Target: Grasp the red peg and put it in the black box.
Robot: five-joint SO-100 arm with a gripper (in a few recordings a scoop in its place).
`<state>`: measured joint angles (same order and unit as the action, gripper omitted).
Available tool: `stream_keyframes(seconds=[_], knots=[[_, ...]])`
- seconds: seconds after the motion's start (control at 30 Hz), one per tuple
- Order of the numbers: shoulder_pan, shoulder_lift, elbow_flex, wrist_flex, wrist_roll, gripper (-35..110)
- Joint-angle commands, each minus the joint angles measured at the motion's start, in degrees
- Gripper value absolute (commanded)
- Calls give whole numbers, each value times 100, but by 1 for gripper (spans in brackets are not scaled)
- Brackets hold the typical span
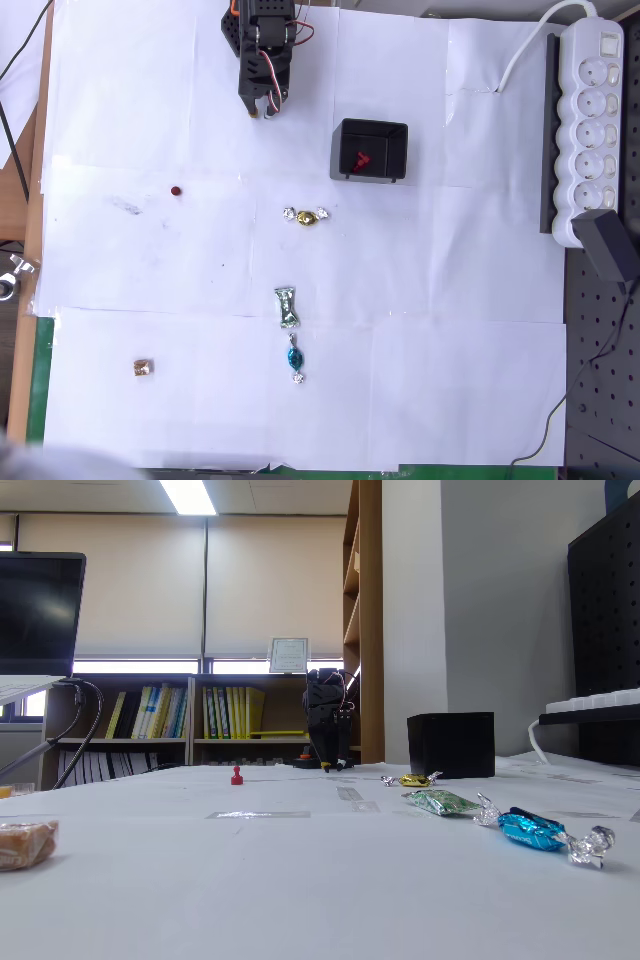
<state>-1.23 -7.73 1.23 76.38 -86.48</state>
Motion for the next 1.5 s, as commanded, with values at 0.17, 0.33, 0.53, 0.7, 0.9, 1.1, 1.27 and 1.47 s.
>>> stream_keyframes(seconds=[0.17, 0.33, 0.53, 0.7, 0.9, 1.1, 1.27, 1.47], knots=[[-53, -527, -466, 448, 62, 6], [-53, -527, -466, 448, 62, 6], [-53, -527, -466, 448, 62, 6], [-53, -527, -466, 448, 62, 6], [510, -527, -466, 519, 44, 6], [237, -589, -466, 448, -53, 6], [202, -589, -466, 422, -44, 0], [105, -606, -466, 510, -70, 0]])
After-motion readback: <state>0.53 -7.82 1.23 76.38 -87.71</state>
